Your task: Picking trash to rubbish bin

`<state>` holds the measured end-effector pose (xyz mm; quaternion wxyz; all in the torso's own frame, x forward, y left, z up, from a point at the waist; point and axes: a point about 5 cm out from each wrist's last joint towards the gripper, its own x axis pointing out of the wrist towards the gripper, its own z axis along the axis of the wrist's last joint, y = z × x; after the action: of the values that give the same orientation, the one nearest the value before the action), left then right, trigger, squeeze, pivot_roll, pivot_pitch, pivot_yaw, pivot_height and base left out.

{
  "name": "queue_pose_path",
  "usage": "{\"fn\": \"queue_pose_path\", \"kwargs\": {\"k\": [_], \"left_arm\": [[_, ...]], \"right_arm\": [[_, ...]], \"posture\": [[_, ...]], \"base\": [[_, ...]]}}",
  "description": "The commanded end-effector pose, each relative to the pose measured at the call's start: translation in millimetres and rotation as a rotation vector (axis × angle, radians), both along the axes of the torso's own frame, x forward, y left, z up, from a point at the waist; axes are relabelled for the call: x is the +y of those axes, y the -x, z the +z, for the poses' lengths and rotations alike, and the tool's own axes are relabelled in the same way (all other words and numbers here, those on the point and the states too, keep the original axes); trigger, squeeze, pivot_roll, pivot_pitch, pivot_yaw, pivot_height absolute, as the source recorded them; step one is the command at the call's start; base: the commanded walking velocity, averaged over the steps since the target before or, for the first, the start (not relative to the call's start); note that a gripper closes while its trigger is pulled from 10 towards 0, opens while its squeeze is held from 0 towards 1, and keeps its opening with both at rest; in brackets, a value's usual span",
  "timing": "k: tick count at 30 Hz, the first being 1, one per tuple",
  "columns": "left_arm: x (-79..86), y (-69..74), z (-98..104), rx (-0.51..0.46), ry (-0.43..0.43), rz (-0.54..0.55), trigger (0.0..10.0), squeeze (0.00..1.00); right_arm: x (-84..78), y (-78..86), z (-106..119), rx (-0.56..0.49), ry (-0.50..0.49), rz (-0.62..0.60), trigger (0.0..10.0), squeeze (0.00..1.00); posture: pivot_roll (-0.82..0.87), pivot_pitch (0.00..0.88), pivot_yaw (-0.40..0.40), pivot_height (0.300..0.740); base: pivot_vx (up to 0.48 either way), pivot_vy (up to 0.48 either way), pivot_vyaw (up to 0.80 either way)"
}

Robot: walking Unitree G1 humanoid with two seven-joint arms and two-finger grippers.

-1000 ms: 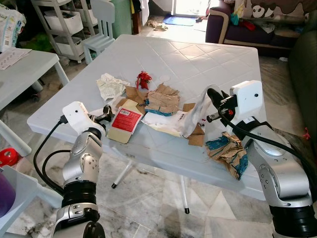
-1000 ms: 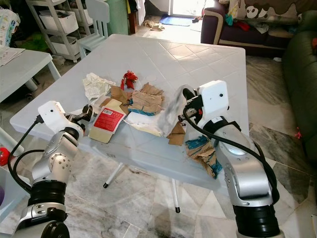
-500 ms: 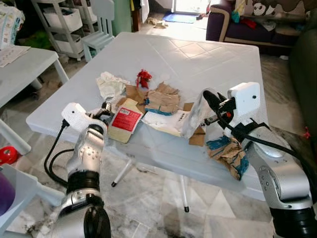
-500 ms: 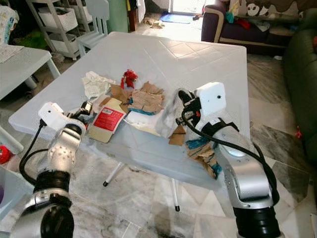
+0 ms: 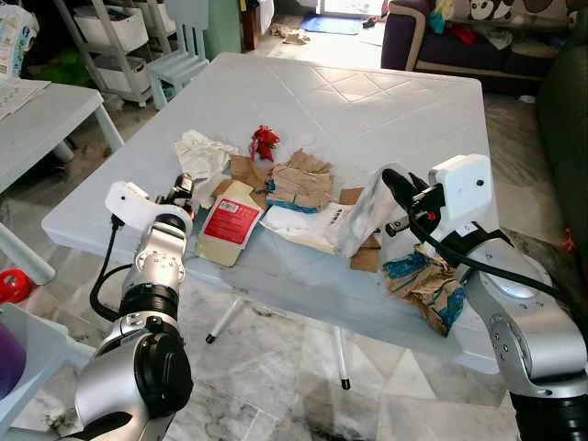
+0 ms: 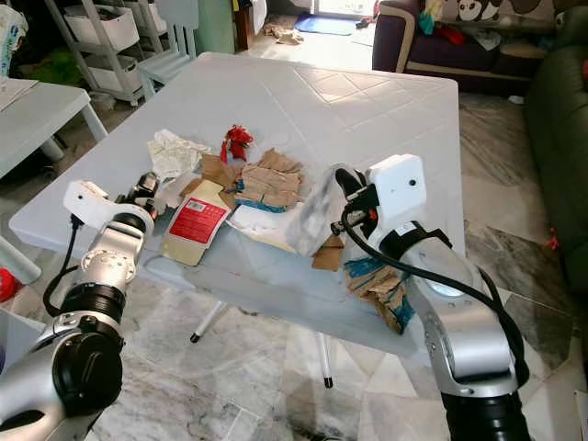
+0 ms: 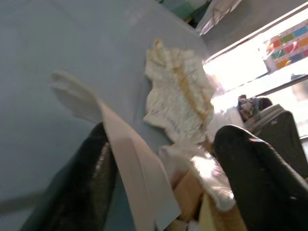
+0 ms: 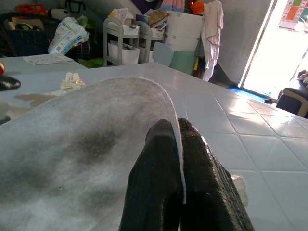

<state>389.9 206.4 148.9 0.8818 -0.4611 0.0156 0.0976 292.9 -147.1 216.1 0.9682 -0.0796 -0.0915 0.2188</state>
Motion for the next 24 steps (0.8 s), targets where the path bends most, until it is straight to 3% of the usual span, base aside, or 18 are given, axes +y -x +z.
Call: {"fn": "queue_pose_path", "kwargs": {"k": [1,9,18,24], "left_arm": [[2.2,-1.5,2.2,-0.009,0.016,0.008,0.0,0.0],[3.5,-1.8,2.1,-0.024,0.034,0.026,0.0,0.0],[4.2,3.4,-5.3,-0.053,0.032,0.043,0.0,0.0],[8.0,4.9,-1.8,-0.084,0.006,0.076,0.0,0.0]], "right_arm": [[-2.6,3.1,6.1,-0.019,-0.003,-0.007,10.0,0.0],[1.2,2.7,8.1,-0.018,-0.033,0.013,10.0,0.0],[20.2,12.3,6.1,0.028,-0.078,0.191,10.0,0.0],[23.2,14.1,3.7,0.042,-0.072,0.218,10.0,0.0]], "posture": [[-0.13,0.122,0.007,0.74],[-0.12,0.119,0.005,0.74],[-0.11,0.114,0.005,0.74],[-0.1,0.11,0.005,0.74]], "base": [[0.0,0.0,0.0],[0.0,0.0,0.0],[0.0,0.0,0.0],[0.0,0.0,0.0]]}}
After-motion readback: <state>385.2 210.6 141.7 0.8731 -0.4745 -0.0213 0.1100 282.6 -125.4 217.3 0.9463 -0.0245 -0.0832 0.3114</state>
